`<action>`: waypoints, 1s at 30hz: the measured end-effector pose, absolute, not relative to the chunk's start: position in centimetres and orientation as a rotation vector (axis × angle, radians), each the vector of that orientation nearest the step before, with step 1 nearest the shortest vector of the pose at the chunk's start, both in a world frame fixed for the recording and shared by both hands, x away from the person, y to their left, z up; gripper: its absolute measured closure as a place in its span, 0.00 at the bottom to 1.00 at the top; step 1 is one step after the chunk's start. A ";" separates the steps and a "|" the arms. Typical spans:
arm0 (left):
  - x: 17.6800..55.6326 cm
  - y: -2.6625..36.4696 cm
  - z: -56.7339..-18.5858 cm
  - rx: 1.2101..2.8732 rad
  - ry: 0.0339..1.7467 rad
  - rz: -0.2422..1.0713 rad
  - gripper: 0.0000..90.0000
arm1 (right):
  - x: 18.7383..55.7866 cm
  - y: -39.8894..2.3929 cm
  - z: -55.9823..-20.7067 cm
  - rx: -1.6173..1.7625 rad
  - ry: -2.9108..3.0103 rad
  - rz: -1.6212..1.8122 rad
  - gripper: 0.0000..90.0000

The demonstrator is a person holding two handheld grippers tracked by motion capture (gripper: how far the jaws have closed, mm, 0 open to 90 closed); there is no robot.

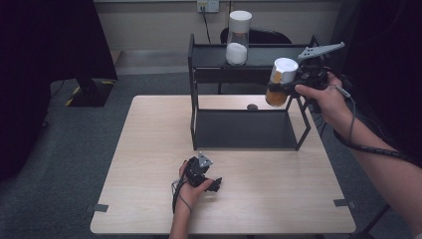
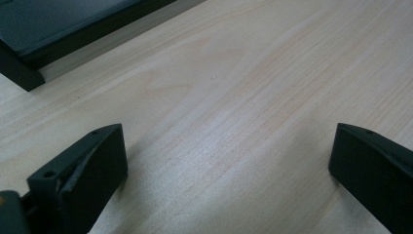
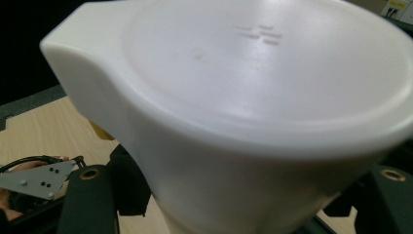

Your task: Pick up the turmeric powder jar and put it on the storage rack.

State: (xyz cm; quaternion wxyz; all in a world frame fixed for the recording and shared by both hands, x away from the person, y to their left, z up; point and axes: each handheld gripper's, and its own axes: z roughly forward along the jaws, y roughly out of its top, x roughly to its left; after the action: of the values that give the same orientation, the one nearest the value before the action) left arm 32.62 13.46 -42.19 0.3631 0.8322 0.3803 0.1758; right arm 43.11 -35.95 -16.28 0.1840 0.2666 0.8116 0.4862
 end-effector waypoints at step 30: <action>32.6 13.5 -42.2 2.143 0.979 0.452 0.00 | 43.6 -33.8 -9.3 0.735 2.251 1.325 0.34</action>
State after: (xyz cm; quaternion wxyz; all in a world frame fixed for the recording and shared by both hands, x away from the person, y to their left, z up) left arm 32.62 13.46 -42.18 0.3629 0.8323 0.3804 0.1757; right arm 43.64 -33.80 -9.28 0.2126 0.2646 0.8106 0.4772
